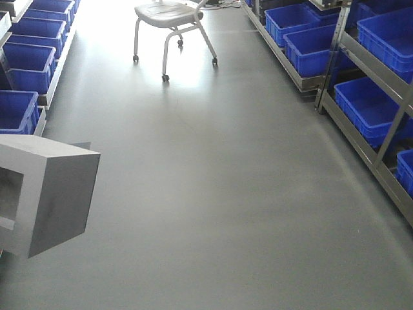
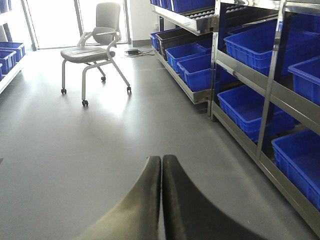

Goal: Sort gray base to blue bin
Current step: 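Drive down the aisle between blue bin shelves toward the bin rack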

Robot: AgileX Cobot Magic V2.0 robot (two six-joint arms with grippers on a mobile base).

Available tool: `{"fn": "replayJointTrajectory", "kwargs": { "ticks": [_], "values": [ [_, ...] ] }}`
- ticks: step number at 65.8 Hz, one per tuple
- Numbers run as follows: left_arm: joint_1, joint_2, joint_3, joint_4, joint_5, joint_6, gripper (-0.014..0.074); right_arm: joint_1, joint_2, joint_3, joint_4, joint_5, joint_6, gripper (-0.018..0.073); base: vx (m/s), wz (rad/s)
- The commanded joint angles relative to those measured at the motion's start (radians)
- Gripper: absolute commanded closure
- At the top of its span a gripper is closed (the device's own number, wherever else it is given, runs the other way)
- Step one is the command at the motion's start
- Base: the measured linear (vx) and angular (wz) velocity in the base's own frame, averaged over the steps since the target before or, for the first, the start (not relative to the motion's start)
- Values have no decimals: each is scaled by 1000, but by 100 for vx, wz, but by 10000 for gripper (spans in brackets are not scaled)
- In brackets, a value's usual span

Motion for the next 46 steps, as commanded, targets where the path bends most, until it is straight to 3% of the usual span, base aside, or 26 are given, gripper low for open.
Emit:
{"fn": "replayJointTrajectory", "kwargs": {
  "ticks": [1, 46],
  "values": [
    [-4, 1, -27, -12, -109, -6, 603, 0, -2, 1, -4, -75, -6, 564, 38, 2],
    [-4, 1, -27, -12, -109, -6, 603, 0, -2, 1, -4, -75, -6, 564, 39, 13]
  ]
}}
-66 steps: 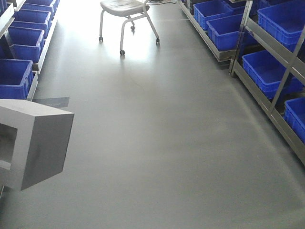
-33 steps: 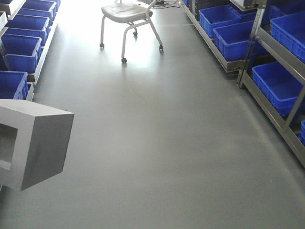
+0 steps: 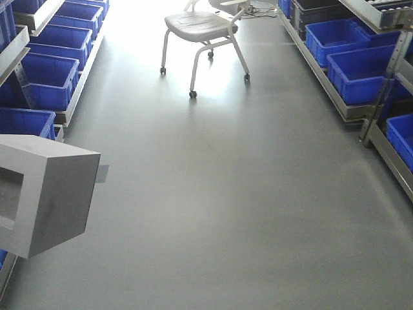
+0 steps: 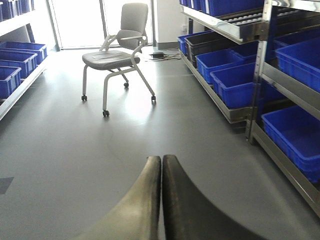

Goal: Sort gray base to blue bin
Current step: 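Drive down the aisle between blue bin shelves toward the bin rack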

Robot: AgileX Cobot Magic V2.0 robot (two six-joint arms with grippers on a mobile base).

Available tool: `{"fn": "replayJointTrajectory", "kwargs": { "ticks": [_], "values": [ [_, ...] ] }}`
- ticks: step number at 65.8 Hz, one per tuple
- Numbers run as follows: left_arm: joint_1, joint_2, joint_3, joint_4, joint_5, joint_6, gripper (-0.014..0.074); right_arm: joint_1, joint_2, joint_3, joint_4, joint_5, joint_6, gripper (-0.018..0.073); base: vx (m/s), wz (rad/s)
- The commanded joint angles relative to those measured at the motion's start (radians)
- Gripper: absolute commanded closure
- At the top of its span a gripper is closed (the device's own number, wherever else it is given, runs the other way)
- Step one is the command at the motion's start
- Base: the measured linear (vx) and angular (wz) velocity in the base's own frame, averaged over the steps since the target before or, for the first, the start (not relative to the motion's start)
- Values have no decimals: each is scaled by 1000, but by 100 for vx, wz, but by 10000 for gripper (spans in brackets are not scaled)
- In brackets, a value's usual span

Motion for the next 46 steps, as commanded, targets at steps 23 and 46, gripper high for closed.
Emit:
{"fn": "replayJointTrajectory", "kwargs": {
  "ticks": [23, 46],
  "values": [
    [-4, 1, -27, -12, -109, -6, 603, 0, -2, 1, -4, -75, -6, 564, 39, 11],
    [-4, 1, -27, -12, -109, -6, 603, 0, -2, 1, -4, -75, -6, 564, 37, -4]
  ]
}}
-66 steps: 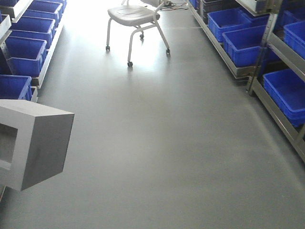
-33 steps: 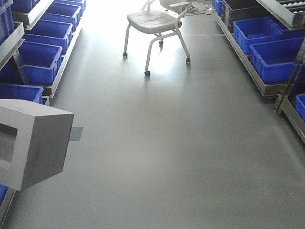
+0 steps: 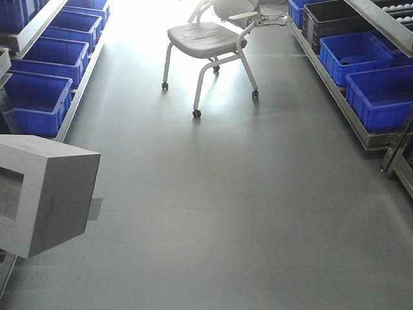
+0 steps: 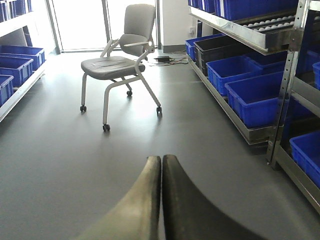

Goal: Sort gray base to blue bin
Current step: 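Drive down the aisle between blue bin shelves toward the bin rack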

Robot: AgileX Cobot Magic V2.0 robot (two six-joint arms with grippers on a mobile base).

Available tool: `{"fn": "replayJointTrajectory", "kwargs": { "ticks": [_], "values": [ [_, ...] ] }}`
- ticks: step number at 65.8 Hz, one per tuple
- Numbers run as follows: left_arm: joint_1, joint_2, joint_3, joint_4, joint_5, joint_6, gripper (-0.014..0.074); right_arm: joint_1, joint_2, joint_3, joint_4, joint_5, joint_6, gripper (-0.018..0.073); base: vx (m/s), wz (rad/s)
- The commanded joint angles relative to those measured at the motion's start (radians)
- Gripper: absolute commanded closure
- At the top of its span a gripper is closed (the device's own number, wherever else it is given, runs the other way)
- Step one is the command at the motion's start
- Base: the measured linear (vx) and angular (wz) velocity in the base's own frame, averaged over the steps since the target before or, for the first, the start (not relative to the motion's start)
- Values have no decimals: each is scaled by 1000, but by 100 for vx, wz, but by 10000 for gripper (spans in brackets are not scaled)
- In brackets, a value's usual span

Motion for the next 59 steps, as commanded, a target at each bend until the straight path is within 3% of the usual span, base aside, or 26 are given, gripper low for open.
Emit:
{"fn": "replayJointTrajectory", "kwargs": {
  "ticks": [1, 59],
  "values": [
    [-4, 1, -27, -12, -109, -6, 603, 0, -2, 1, -4, -75, -6, 564, 34, -7],
    [-4, 1, -27, -12, -109, -6, 603, 0, -2, 1, -4, -75, -6, 564, 26, -1]
  ]
}}
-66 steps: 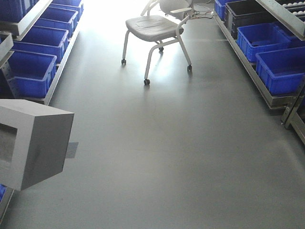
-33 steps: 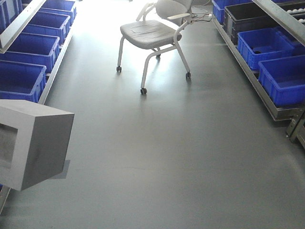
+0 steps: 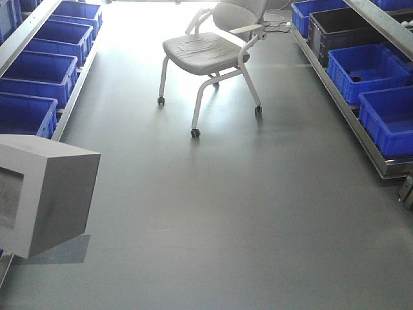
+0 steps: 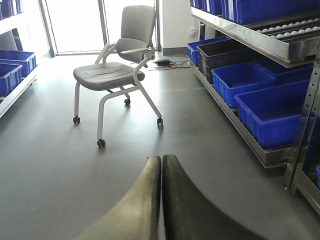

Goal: Sort gray base to blue bin
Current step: 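Drive down the aisle between blue bin shelves toward the bin rack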

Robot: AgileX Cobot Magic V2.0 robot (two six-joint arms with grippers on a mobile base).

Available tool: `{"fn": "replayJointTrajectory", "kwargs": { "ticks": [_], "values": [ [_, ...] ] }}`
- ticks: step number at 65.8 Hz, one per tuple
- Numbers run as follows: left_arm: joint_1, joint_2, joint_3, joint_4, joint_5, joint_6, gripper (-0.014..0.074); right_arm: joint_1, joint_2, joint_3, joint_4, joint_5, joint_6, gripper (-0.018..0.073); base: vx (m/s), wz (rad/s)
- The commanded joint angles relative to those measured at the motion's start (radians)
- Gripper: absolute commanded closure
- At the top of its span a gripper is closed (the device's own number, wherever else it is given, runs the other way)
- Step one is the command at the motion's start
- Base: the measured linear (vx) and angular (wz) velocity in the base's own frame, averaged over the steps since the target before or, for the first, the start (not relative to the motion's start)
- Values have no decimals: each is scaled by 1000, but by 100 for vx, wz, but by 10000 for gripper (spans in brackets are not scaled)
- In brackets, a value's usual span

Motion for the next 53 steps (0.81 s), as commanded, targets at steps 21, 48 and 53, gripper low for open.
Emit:
{"fn": "replayJointTrajectory", "kwargs": {
  "ticks": [21, 48, 53],
  "values": [
    [-4, 1, -27, -12, -109, -6, 603, 0, -2, 1, -4, -75, -6, 564, 13, 10],
    [-4, 1, -27, -12, -109, -6, 603, 0, -2, 1, -4, -75, -6, 564, 17, 55],
    [-4, 1, -27, -12, -109, -6, 603, 0, -2, 1, -4, -75, -6, 564, 19, 83]
  ]
}}
